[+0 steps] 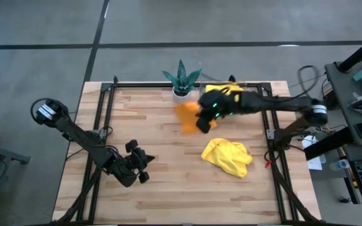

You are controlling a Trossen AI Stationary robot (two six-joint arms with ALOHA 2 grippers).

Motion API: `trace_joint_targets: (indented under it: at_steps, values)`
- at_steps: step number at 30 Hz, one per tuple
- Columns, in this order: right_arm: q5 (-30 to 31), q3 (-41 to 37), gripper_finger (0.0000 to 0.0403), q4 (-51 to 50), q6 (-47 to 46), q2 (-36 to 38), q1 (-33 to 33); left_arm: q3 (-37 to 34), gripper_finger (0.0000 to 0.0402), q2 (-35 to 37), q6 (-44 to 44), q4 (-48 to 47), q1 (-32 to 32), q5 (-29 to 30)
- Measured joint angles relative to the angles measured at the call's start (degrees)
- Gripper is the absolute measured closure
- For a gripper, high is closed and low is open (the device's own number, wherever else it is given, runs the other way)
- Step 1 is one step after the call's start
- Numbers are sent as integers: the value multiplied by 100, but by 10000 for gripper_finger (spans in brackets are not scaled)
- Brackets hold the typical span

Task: Fold microfiber towels
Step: Put the orange microfiber towel into the transparent bin

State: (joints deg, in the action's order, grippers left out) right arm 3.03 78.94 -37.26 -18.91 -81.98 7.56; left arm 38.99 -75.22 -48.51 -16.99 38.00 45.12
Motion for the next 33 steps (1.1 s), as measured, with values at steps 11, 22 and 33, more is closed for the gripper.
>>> trace_joint_targets:
  at_steps: [11,22,33]
  values:
    - [0,0,390,-1138,-134,1405,1465,0,402,0,109,0,0,202]
    - [-565,0,390,-1383,47,1343,3086,1,402,2,145,0,0,470]
    - [-2326,-59,390,-431,-345,757,3420,-1,402,2,138,-4,0,470]
